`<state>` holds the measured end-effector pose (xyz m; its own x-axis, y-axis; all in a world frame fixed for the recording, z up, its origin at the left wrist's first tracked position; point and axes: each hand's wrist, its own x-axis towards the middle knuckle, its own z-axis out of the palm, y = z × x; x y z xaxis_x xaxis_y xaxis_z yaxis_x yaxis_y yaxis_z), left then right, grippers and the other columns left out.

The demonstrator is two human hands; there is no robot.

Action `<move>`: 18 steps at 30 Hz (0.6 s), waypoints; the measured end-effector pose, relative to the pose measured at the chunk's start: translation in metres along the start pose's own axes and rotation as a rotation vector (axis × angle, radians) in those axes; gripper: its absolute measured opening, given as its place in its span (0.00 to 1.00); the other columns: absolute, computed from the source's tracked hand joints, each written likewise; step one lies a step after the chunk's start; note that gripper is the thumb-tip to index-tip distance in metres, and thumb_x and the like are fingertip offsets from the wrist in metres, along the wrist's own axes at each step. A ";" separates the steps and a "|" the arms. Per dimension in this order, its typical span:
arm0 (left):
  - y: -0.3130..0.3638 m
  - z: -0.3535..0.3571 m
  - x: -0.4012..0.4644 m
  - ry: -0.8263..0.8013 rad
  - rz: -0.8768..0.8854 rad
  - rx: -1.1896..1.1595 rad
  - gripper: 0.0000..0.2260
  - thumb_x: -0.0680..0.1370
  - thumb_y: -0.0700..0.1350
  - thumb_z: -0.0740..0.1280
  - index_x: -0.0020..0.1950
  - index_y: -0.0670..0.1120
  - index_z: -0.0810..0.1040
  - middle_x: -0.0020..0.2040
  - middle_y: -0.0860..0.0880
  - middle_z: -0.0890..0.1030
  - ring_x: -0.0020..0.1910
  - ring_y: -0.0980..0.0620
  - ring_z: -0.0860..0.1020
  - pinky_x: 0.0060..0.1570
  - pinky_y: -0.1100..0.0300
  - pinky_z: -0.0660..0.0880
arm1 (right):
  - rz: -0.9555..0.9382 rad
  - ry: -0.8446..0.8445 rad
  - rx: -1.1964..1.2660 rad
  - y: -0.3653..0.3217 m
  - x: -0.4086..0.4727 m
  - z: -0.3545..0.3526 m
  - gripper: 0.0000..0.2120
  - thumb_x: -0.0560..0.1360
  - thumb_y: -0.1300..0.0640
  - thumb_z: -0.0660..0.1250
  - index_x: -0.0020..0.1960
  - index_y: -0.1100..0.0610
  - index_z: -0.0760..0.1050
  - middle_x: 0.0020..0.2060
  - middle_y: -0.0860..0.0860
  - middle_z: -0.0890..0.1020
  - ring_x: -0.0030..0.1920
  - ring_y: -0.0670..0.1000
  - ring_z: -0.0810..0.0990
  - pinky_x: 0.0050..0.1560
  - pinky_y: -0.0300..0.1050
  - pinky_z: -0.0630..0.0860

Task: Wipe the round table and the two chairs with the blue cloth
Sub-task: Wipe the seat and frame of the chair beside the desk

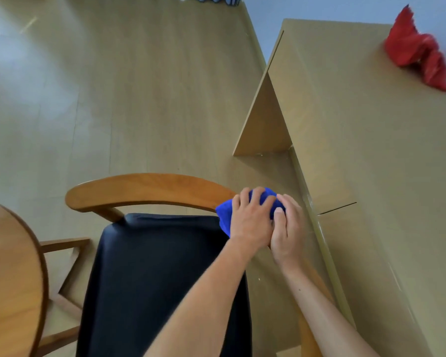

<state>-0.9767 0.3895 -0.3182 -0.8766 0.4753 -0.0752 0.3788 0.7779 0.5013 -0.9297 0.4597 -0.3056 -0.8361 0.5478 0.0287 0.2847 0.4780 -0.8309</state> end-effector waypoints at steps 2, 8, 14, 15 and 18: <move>-0.008 -0.017 0.002 -0.002 -0.051 -0.287 0.18 0.81 0.51 0.54 0.68 0.52 0.72 0.72 0.50 0.67 0.71 0.48 0.61 0.69 0.58 0.53 | 0.029 -0.030 0.009 -0.004 -0.003 0.003 0.23 0.78 0.52 0.51 0.67 0.59 0.71 0.67 0.55 0.71 0.68 0.52 0.67 0.69 0.44 0.63; -0.148 -0.086 -0.005 0.067 -0.400 0.039 0.23 0.81 0.59 0.49 0.76 0.58 0.57 0.79 0.48 0.52 0.78 0.44 0.45 0.72 0.40 0.42 | 0.252 -0.225 -0.377 -0.026 0.003 0.042 0.37 0.72 0.35 0.62 0.75 0.47 0.55 0.74 0.57 0.56 0.73 0.58 0.55 0.71 0.55 0.60; -0.177 -0.061 -0.022 -0.033 -0.434 0.313 0.32 0.76 0.67 0.39 0.78 0.55 0.49 0.79 0.44 0.48 0.77 0.40 0.40 0.70 0.35 0.36 | -0.064 -0.443 -0.604 -0.066 0.032 0.102 0.39 0.65 0.34 0.69 0.66 0.55 0.60 0.65 0.57 0.65 0.62 0.63 0.66 0.61 0.57 0.68; -0.177 -0.060 -0.022 -0.021 -0.436 0.317 0.32 0.76 0.67 0.39 0.78 0.55 0.50 0.78 0.44 0.49 0.77 0.40 0.41 0.70 0.35 0.36 | -0.077 -0.481 -0.634 -0.068 0.037 0.103 0.39 0.65 0.35 0.70 0.64 0.56 0.60 0.63 0.57 0.66 0.59 0.63 0.68 0.60 0.57 0.68; -0.179 -0.061 -0.022 -0.001 -0.428 0.326 0.34 0.75 0.68 0.38 0.77 0.55 0.51 0.78 0.44 0.50 0.77 0.41 0.42 0.70 0.35 0.37 | -0.100 -0.525 -0.640 -0.062 0.041 0.087 0.37 0.64 0.40 0.71 0.64 0.57 0.60 0.62 0.55 0.68 0.60 0.61 0.69 0.60 0.55 0.67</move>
<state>-1.0438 0.2146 -0.3539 -0.9726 0.0876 -0.2154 0.0599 0.9895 0.1318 -1.0224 0.3926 -0.3010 -0.9363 0.1667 -0.3090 0.2767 0.8922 -0.3569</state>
